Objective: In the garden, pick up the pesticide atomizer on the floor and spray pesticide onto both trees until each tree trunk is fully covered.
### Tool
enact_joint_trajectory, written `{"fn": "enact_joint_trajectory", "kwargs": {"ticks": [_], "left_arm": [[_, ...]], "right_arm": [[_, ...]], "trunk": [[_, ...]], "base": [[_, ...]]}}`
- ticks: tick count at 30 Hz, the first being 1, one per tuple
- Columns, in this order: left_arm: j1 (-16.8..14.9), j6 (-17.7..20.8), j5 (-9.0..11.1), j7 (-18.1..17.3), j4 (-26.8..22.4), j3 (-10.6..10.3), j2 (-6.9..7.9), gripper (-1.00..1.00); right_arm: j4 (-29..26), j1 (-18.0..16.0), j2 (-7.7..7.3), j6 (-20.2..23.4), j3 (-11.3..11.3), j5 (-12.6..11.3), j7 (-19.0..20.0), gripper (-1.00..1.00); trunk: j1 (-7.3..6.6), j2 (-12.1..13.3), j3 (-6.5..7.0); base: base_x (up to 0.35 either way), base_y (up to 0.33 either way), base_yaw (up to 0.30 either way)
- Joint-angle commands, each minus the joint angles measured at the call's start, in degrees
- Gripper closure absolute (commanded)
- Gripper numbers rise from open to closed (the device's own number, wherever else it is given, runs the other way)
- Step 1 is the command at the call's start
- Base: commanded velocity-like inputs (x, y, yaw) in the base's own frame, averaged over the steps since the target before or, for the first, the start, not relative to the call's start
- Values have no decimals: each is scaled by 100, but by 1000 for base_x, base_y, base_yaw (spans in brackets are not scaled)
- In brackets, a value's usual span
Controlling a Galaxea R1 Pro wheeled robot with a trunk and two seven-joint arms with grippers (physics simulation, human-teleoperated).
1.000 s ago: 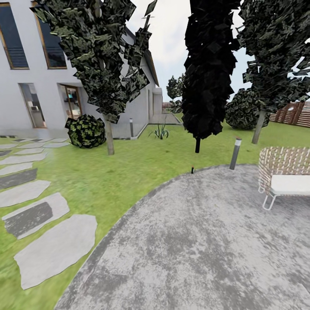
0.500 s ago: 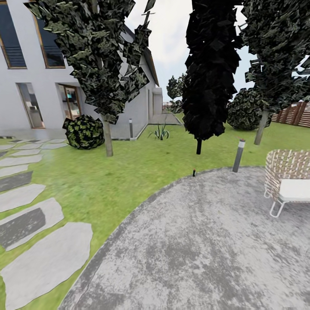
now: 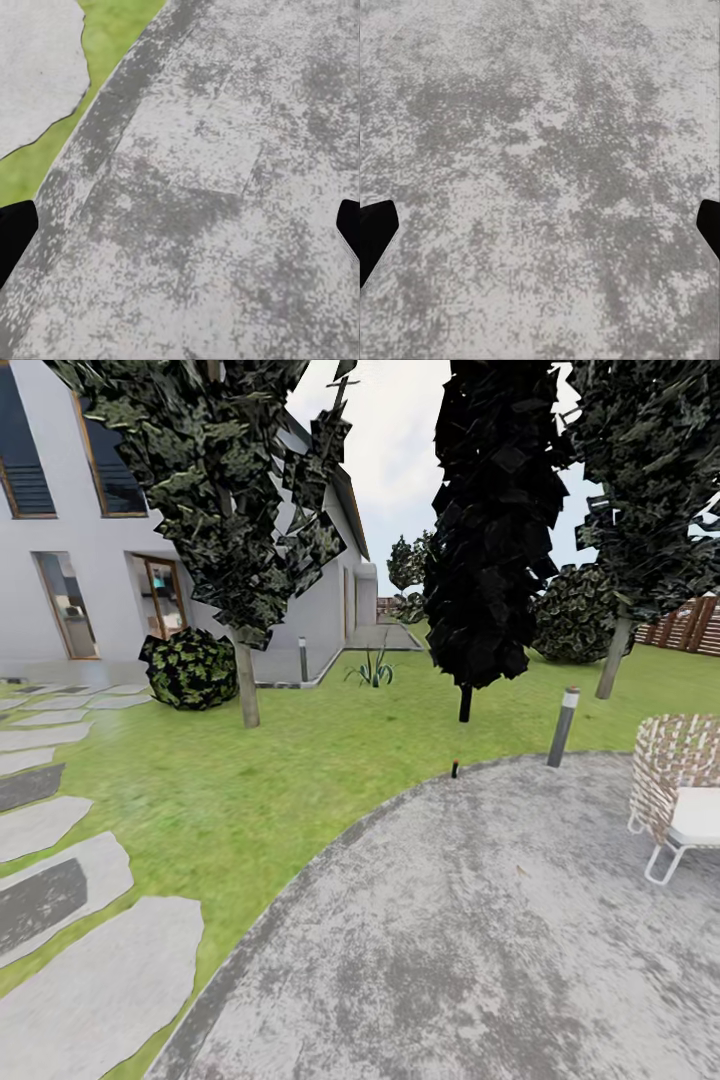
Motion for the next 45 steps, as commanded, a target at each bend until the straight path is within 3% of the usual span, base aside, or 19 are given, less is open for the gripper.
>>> {"fn": "enact_joint_trajectory", "kwargs": {"ticks": [1,7,28,45], "left_arm": [[-4,-20,-7,5,6,16,4,-100],[-4,-20,-7,5,1,22,12,-100],[-5,-20,-7,5,4,20,12,-100],[-5,-20,-7,5,-2,27,16,-100]], "right_arm": [[4,-4,1,-14,-8,8,8,-100],[6,-4,1,-11,-7,9,10,-100],[4,-4,16,-10,5,9,10,-100],[-21,-4,-7,-32,-14,-6,-31,-100]], "trunk": [[3,-3,-6],[3,-3,-6],[3,-3,-47],[3,-3,-143]], "base": [[338,0,0],[338,0,-73],[338,0,-261],[338,0,-22]]}}
